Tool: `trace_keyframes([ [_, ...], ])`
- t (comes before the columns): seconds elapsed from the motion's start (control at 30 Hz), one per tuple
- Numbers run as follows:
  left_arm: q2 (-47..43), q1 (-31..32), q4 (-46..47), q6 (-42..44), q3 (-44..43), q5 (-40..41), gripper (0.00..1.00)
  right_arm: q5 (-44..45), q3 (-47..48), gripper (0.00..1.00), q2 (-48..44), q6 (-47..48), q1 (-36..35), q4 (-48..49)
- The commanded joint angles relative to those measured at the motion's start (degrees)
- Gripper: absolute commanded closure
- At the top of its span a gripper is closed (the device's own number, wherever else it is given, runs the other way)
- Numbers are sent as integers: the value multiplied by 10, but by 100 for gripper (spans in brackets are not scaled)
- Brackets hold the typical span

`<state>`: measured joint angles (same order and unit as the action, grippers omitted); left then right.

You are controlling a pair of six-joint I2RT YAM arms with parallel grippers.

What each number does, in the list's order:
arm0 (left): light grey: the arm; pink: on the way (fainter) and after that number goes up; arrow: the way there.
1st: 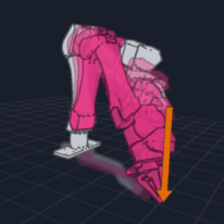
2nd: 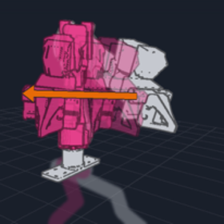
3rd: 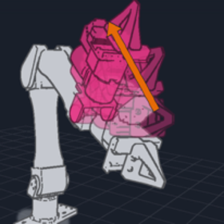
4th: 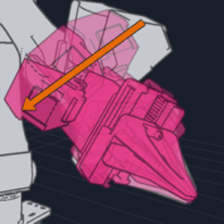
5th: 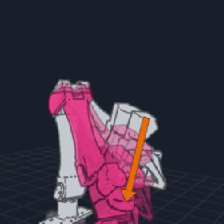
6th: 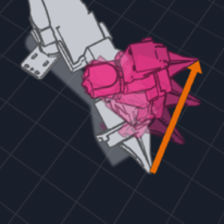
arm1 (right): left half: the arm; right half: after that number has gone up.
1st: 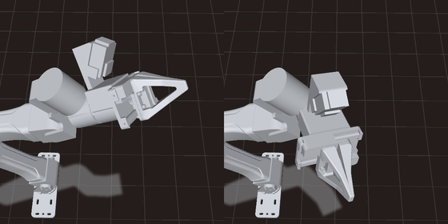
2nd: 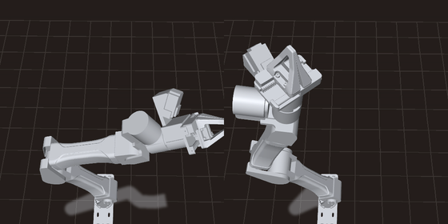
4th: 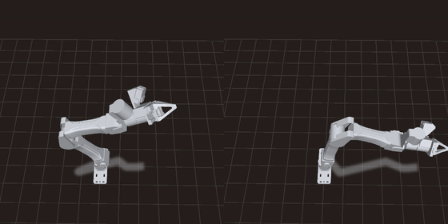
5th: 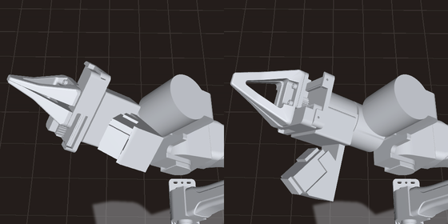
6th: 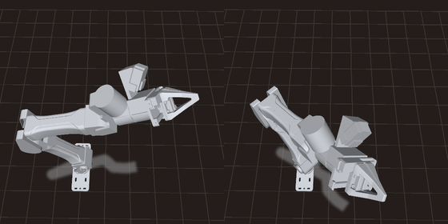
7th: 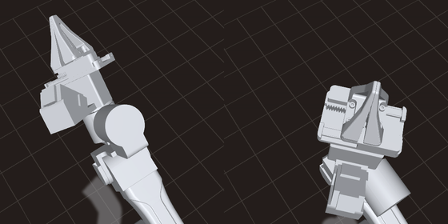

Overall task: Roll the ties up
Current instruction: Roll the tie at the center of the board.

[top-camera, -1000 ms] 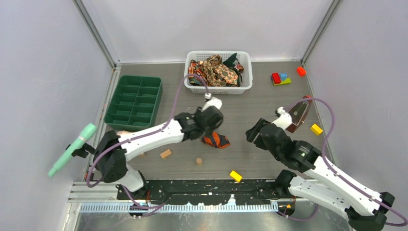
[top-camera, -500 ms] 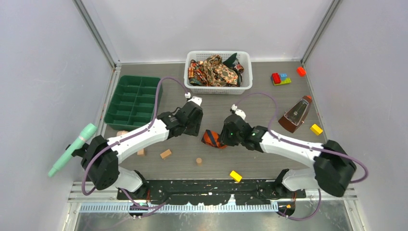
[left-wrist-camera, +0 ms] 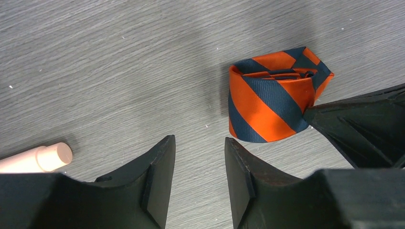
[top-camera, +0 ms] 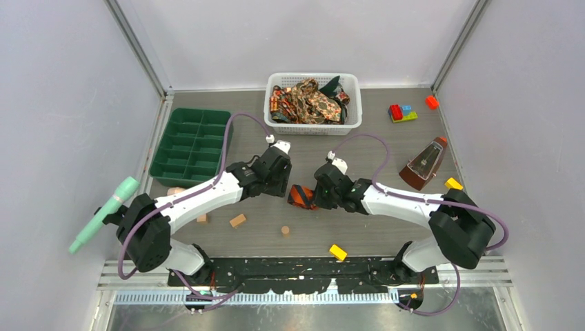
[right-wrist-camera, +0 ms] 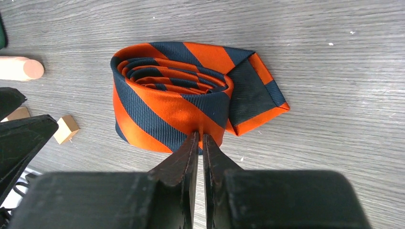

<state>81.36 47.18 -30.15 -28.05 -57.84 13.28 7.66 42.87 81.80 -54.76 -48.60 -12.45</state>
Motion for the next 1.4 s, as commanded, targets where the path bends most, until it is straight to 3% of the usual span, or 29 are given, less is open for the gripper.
trace_keyframes([
  [0.0, -8, -3, 20, -1, 2, 1, 56, 29, 26, 84, -25, 27, 3, -22],
  [0.13, -20, -17, 10, -1, -1, 16, 56, 33, 51, 64, -67, 102, 3, -44],
  [0.27, -41, -52, 9, -2, 7, 7, 56, 29, 95, 30, -82, 245, 3, -69],
  [0.33, -50, -64, 8, -2, 10, 0, 55, 14, 118, 20, -73, 316, 3, -76],
  [0.5, -66, -74, -2, -6, 18, -14, 56, 60, 189, 16, -16, 376, 7, -123],
  [0.6, -84, -74, 8, -8, 34, -34, 58, 87, 231, 18, 14, 321, 41, -150],
  [0.7, -106, -73, 28, -14, 55, -83, 67, 46, 272, 23, 68, 269, 93, -167],
  [0.8, -131, -72, 38, -20, 84, -93, 73, -19, 305, 40, 139, 234, 143, -167],
  [1.0, -157, -72, 32, -32, 108, -89, 85, -31, 336, 66, 238, 218, 152, -173],
  [1.37, -149, -72, 30, -32, 107, -83, 91, -58, 280, 94, 268, 173, 153, -121],
])
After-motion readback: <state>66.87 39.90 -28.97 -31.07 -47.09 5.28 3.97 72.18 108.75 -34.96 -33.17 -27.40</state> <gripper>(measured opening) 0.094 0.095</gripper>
